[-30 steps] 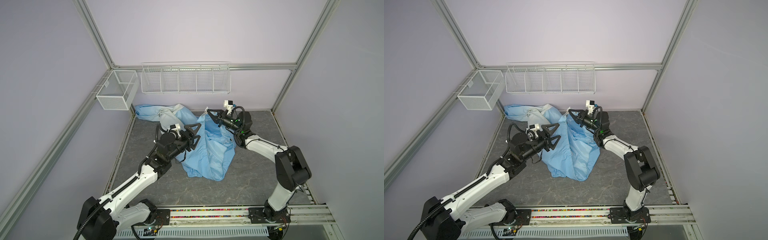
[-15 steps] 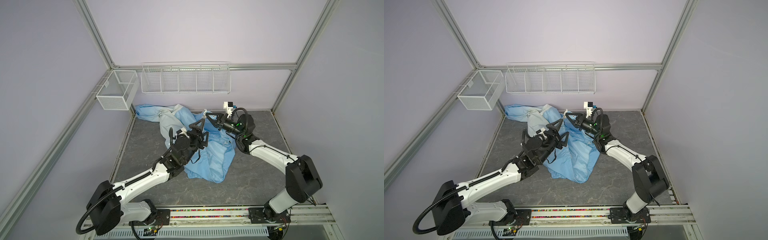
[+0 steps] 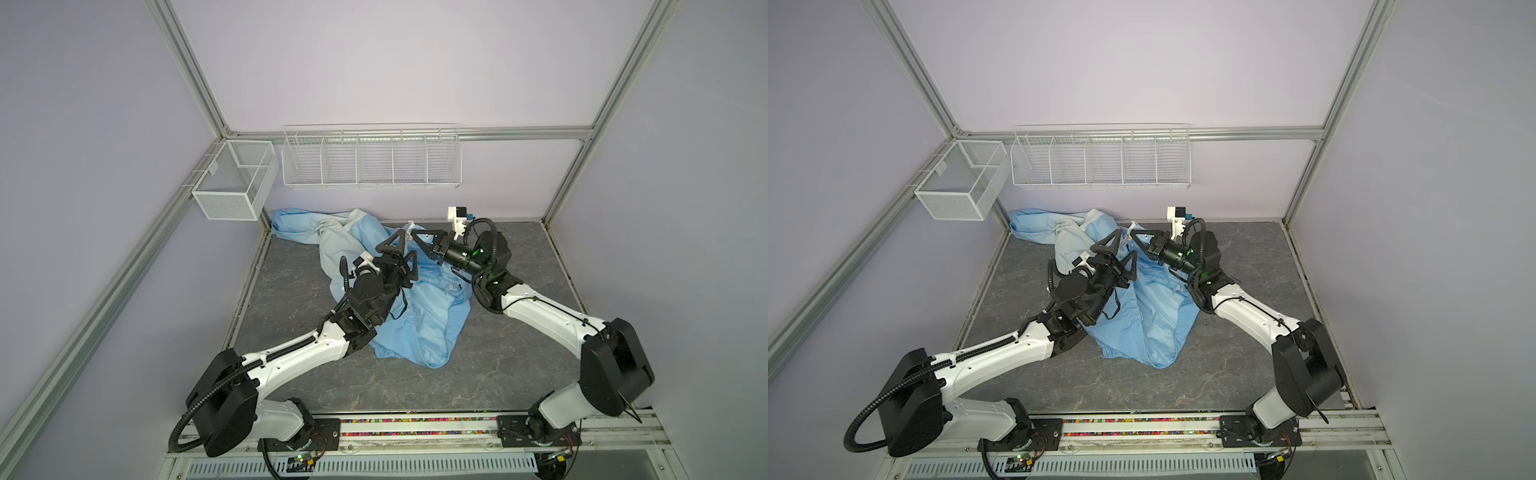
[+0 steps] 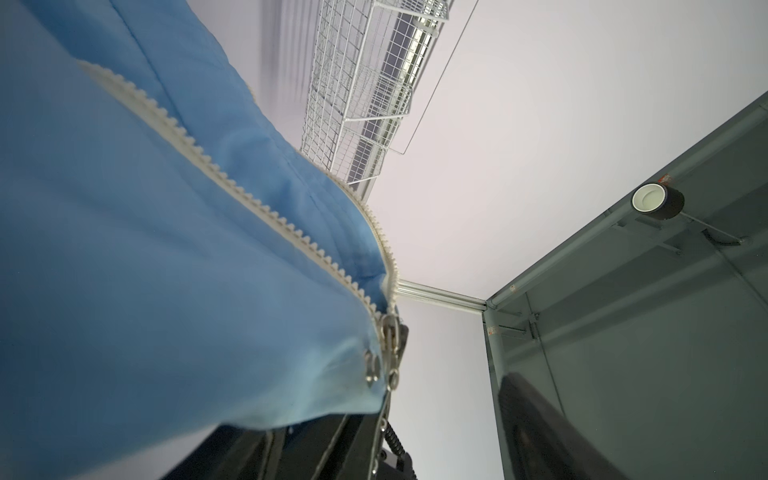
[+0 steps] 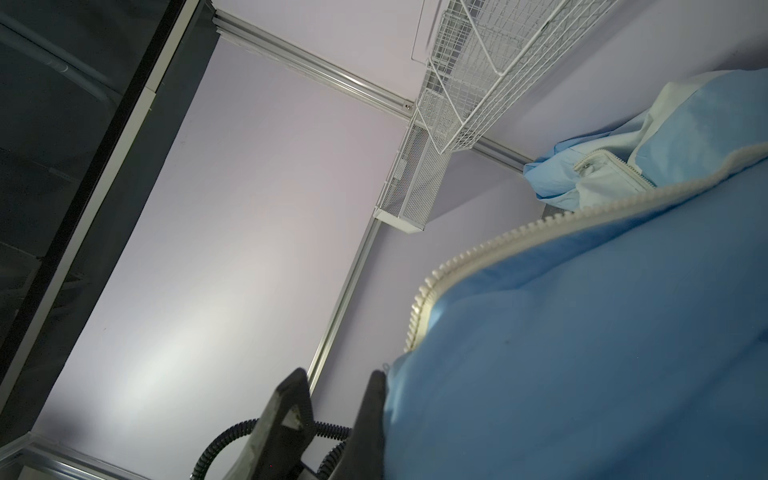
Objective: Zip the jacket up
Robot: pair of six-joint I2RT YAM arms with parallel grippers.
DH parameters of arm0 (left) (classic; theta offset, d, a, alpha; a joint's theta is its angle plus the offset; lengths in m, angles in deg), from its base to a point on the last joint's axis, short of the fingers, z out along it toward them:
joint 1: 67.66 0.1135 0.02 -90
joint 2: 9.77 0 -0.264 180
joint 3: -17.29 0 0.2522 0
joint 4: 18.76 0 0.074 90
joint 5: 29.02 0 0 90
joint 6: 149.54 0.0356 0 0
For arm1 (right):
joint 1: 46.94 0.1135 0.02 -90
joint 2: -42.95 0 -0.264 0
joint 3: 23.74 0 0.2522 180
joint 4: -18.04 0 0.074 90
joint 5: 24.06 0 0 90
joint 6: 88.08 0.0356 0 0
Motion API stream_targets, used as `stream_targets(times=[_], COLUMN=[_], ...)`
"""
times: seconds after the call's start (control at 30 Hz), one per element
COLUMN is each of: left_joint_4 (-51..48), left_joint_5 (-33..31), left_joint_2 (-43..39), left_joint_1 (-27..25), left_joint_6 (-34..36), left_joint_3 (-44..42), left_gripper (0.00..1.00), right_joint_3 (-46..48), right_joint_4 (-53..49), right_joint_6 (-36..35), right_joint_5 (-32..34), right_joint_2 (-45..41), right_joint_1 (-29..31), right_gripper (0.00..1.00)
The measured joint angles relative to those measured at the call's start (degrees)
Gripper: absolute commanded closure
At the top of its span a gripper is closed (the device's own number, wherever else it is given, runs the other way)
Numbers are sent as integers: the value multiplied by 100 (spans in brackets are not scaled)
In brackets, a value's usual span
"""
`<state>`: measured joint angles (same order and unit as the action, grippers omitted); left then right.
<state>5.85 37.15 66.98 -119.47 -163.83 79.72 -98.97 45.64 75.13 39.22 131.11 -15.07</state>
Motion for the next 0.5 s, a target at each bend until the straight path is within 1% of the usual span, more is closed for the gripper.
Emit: stream_targets(times=[0.1, 0.2, 0.37, 0.5], left_joint_4=[-192, -328, -334, -315], left_joint_5=[-125, -254, -363, -352], left_joint_2=[-111, -284, -407, -387], left_joint_1=[0, 0, 0, 0], left_joint_6=[50, 127, 203, 249], left_joint_3=[-111, -179, -212, -212], left_gripper=[22, 27, 28, 40], right_joint_3=[0, 0, 2, 9], right_joint_4=[-2, -2, -2, 0], right_joint_6=[-2, -4, -20, -39], right_joint_5=[20, 35, 42, 59], right_joint_2=[-11, -13, -28, -28], right_joint_1=[24, 50, 118, 157], right_gripper=[93, 93, 93, 93])
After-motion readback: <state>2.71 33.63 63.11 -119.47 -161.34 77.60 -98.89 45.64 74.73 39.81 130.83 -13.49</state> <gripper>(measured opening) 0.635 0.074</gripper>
